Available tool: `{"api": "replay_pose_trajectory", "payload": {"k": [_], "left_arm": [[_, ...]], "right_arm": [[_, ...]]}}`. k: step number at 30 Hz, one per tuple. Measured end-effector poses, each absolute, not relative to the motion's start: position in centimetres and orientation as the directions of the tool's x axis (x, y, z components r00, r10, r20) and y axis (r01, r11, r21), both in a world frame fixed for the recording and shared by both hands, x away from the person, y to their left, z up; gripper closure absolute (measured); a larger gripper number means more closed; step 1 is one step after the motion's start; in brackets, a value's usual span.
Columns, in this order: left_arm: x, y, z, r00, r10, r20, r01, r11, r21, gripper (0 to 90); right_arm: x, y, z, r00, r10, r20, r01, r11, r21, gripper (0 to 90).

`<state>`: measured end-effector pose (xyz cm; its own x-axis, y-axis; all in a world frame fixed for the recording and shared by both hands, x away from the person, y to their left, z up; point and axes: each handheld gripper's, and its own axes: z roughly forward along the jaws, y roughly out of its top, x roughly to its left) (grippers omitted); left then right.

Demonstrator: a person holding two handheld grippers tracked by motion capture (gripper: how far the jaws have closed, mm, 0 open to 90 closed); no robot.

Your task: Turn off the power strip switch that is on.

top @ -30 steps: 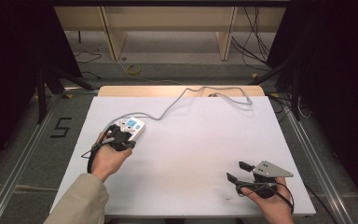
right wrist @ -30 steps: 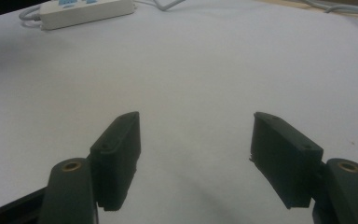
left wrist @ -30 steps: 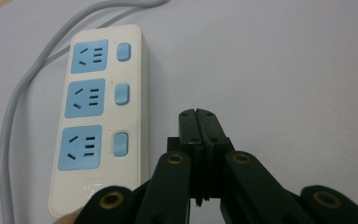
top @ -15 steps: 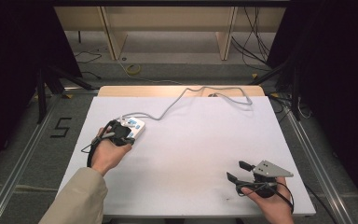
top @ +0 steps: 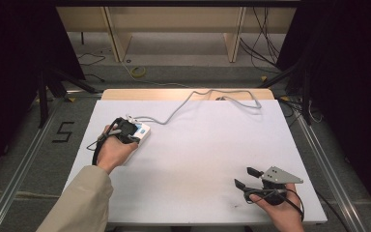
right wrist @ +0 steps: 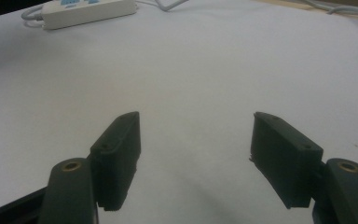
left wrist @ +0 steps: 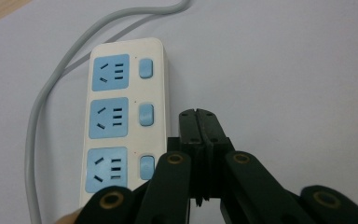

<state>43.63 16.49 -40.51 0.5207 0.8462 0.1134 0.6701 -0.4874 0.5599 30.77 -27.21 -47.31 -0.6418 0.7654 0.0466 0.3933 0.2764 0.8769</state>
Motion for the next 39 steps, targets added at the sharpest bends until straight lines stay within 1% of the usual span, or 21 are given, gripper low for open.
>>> {"api": "replay_pose_trajectory", "payload": {"k": [25,33,39], "left_arm": [[45.7,16.7,-40.4,0.5,0.859,0.106,0.698,-0.472,0.538,89.7],[46.6,16.8,-41.0,0.501,0.859,0.104,0.71,-0.477,0.519,89.7],[47.0,16.7,-41.0,0.495,0.862,0.109,0.71,-0.474,0.521,89.7]], "right_arm": [[30.8,-27.2,-47.3,-0.644,0.764,0.045,0.392,0.279,0.877,34.3],[30.8,-27.2,-47.3,-0.644,0.764,0.043,0.391,0.28,0.877,34.3],[30.8,-27.2,-47.3,-0.645,0.763,0.043,0.391,0.28,0.877,34.3]]}}
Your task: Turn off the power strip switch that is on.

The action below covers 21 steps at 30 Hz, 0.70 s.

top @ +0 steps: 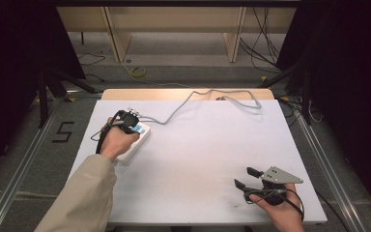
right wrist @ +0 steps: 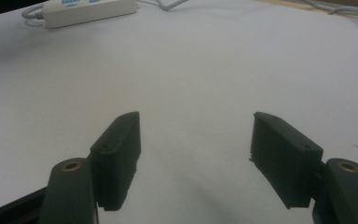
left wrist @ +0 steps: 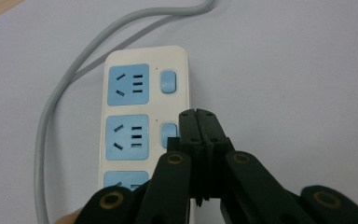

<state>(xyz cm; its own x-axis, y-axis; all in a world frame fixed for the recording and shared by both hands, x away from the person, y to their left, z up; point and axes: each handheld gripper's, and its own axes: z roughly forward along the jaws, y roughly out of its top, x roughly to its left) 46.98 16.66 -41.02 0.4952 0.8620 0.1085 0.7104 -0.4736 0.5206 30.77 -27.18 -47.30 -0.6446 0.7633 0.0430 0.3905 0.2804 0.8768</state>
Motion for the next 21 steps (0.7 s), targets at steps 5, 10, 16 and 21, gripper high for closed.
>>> {"api": "replay_pose_trajectory", "payload": {"k": [5,10,16,21], "left_arm": [[47.36,16.63,-40.82,0.497,0.86,0.117,0.713,-0.481,0.511,89.6],[47.6,16.51,-40.64,0.497,0.859,0.121,0.714,-0.484,0.506,89.7],[47.77,16.76,-40.56,0.496,0.859,0.131,0.717,-0.49,0.496,89.6],[47.59,17.04,-40.53,0.495,0.859,0.132,0.722,-0.491,0.487,89.7]], "right_arm": [[30.79,-27.19,-47.32,-0.645,0.763,0.043,0.391,0.281,0.877,34.3],[30.81,-27.19,-47.32,-0.646,0.762,0.045,0.391,0.279,0.877,34.3],[30.8,-27.23,-47.33,-0.644,0.764,0.047,0.393,0.277,0.877,34.3],[30.8,-27.19,-47.33,-0.645,0.762,0.044,0.391,0.28,0.877,34.3]]}}
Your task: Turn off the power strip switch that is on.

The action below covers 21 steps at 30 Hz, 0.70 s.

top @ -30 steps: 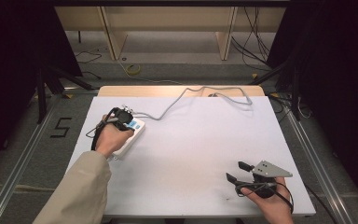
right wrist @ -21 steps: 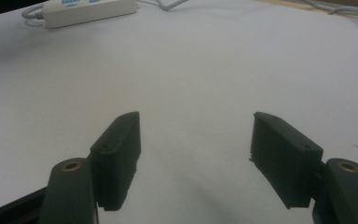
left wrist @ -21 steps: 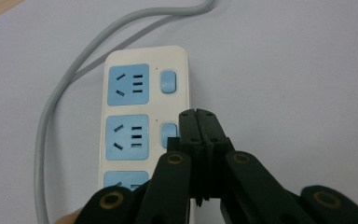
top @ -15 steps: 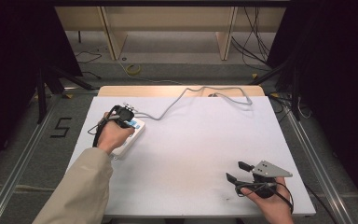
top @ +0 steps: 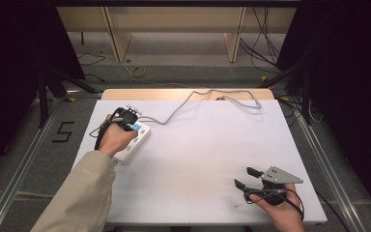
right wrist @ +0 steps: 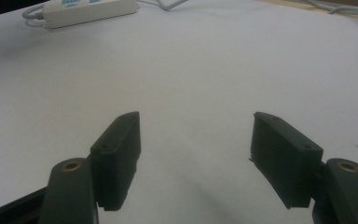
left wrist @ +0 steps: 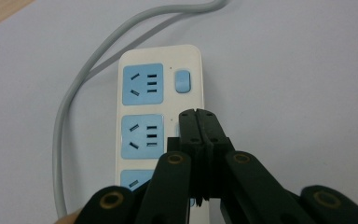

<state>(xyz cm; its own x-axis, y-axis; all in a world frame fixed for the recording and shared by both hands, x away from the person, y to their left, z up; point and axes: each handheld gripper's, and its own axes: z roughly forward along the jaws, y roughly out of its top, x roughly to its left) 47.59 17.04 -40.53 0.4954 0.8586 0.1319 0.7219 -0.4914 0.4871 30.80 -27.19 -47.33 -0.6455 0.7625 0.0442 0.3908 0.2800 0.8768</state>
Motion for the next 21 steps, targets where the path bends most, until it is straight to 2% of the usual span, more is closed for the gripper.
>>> {"api": "replay_pose_trajectory", "payload": {"k": [21], "left_arm": [[46.78,17.86,-40.7,0.508,0.854,0.114,0.754,-0.505,0.419,89.6]], "right_arm": [[30.75,-27.2,-47.2,-0.645,0.763,0.049,0.388,0.272,0.881,33.4]]}}
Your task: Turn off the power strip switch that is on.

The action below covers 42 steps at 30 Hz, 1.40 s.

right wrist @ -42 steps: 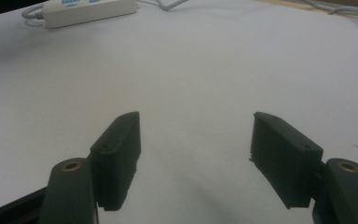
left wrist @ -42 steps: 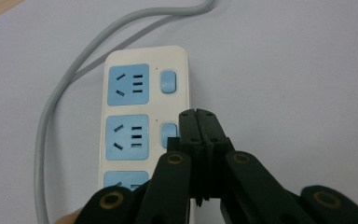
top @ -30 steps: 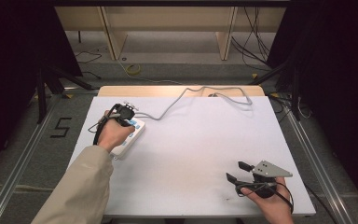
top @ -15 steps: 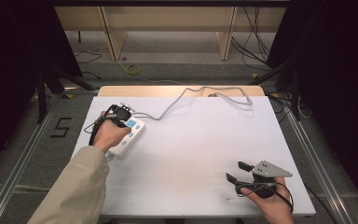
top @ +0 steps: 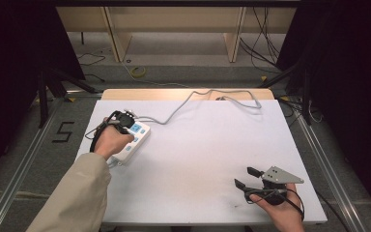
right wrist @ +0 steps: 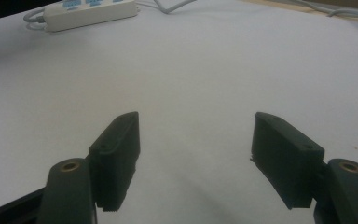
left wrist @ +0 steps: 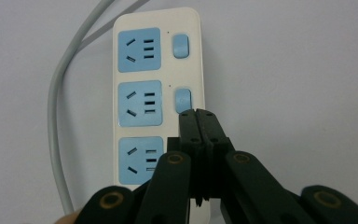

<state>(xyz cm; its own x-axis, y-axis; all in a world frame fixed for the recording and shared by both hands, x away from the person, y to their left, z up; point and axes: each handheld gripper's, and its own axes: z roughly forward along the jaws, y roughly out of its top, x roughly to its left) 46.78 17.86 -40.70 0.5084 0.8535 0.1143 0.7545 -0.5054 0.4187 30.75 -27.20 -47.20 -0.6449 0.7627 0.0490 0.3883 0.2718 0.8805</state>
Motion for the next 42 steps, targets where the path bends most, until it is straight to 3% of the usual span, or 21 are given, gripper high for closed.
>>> {"api": "replay_pose_trajectory", "payload": {"k": [42], "left_arm": [[47.1,18.4,-43.0,0.521,0.848,0.103,0.784,-0.522,0.337,89.6]], "right_arm": [[30.8,-27.2,-47.3,-0.648,0.76,0.049,0.393,0.279,0.876,33.4]]}}
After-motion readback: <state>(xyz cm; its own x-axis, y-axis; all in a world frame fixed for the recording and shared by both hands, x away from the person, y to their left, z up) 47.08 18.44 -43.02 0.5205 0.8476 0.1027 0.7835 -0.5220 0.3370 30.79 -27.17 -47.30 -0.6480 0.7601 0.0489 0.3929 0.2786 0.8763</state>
